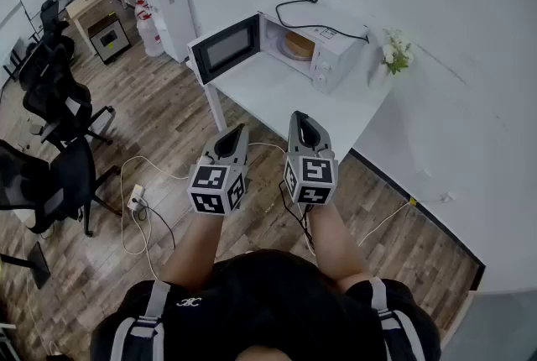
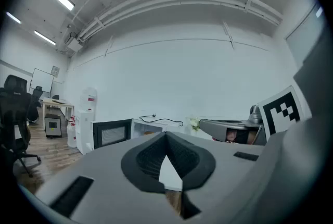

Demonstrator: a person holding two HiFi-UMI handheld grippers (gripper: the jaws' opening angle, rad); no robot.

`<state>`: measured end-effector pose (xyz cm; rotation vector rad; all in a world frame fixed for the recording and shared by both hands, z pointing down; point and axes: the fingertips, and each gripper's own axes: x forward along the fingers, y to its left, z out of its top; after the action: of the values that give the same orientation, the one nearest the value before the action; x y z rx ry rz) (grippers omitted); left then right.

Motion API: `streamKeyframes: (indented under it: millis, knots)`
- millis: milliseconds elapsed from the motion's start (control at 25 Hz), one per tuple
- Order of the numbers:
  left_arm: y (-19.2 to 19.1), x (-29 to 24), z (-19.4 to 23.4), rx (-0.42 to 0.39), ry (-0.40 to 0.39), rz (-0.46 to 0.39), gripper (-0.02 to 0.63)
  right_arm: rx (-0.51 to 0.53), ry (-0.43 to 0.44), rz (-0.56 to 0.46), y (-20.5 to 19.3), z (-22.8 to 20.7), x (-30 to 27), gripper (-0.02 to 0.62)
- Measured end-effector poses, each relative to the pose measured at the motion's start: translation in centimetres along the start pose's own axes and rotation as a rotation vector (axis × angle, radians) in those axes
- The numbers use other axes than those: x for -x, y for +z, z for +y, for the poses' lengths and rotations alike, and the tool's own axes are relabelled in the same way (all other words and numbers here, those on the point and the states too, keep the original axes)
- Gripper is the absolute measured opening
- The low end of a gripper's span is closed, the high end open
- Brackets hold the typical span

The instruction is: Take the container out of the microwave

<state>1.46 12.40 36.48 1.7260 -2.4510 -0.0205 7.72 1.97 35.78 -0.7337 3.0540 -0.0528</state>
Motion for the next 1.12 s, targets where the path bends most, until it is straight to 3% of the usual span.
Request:
streamKeyframes:
  millis: [280, 640, 1120]
  knots:
    - [-0.1, 1.1, 1.7, 0.0, -0.018, -0.007, 0.008, -0.004, 0.003, 0.005, -0.7, 2.5, -0.1, 0.005]
    - [-2.5, 1.2, 2.9, 0.004, -0.077, 0.032, 0.008, -0.023, -0.056, 0.02, -2.9, 3.3, 0.6, 0.005]
    - [-2.4, -5.8, 6.4, -0.01, -0.109, 0.025, 0.008, -0.021, -0.08, 0.026, -4.3, 1.0, -6.9, 0.005]
